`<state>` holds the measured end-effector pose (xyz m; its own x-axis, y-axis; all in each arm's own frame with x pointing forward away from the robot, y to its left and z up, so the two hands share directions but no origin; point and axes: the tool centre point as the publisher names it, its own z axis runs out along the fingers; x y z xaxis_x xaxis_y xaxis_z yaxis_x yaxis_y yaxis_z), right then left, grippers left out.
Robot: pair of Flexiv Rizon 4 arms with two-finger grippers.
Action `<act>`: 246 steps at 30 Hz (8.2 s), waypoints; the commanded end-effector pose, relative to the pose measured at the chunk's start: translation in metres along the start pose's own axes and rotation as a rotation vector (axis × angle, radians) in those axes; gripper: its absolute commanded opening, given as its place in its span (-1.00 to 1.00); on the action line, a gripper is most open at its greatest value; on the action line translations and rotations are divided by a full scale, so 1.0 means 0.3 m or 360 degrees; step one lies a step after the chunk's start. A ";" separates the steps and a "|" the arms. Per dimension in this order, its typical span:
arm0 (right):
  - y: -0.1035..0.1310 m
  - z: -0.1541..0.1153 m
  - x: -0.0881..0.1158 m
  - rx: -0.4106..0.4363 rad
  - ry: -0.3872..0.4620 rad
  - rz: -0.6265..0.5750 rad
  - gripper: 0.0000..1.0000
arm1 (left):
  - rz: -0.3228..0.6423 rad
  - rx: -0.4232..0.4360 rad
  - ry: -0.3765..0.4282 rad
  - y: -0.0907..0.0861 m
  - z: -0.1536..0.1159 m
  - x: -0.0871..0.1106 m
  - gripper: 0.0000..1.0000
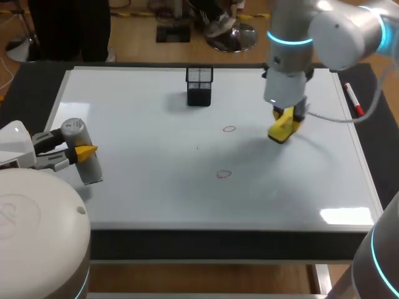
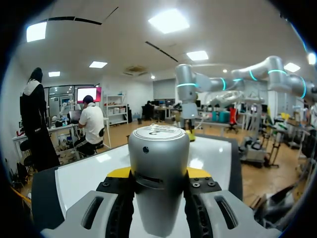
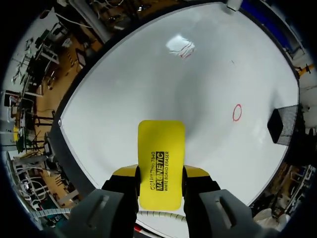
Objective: Pick up the inspection probe, press it on each red-marked spot on the whiteboard one by one, put down the probe, pick up the eraser, and wipe off all the red marks.
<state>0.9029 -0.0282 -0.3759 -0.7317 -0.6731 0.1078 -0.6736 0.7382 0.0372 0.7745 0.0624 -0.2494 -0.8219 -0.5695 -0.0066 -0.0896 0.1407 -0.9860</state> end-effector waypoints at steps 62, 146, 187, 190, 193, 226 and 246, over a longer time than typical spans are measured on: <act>-0.088 0.050 0.342 -0.0057 -0.0223 0.0372 -1.00 | 0.0103 0.0081 0.0421 -0.229 0.463 0.098 -1.00; -0.088 0.050 0.342 -0.0057 -0.0223 0.0372 -1.00 | 0.0156 0.0077 0.0664 -0.089 1.333 0.163 -1.00; -0.088 0.050 0.342 -0.0057 -0.0223 0.0372 -1.00 | 0.0187 0.0075 0.0746 -0.455 1.437 0.058 -1.00; -0.088 0.050 0.342 -0.0057 -0.0223 0.0372 -1.00 | 0.0191 0.0076 0.0752 -0.481 1.465 0.038 -1.00; -0.088 0.050 0.342 -0.0057 -0.0223 0.0372 -1.00 | 0.0199 0.0070 0.0761 -0.511 1.509 0.002 -1.00; -0.088 0.050 0.342 -0.0057 -0.0223 0.0372 -1.00 | 0.0197 0.0033 0.0738 -0.497 1.651 -0.162 -1.00; -0.088 0.050 0.342 -0.0057 -0.0223 0.0372 -1.00 | 0.0197 0.0033 0.0738 -0.497 1.651 -0.162 -1.00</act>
<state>0.8440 -0.1171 -0.3812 -0.8765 -0.4809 -0.0220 -0.4812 0.8741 0.0662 1.1057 -0.3318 -0.1863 -0.9901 -0.1289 -0.0554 0.0339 0.1633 -0.9860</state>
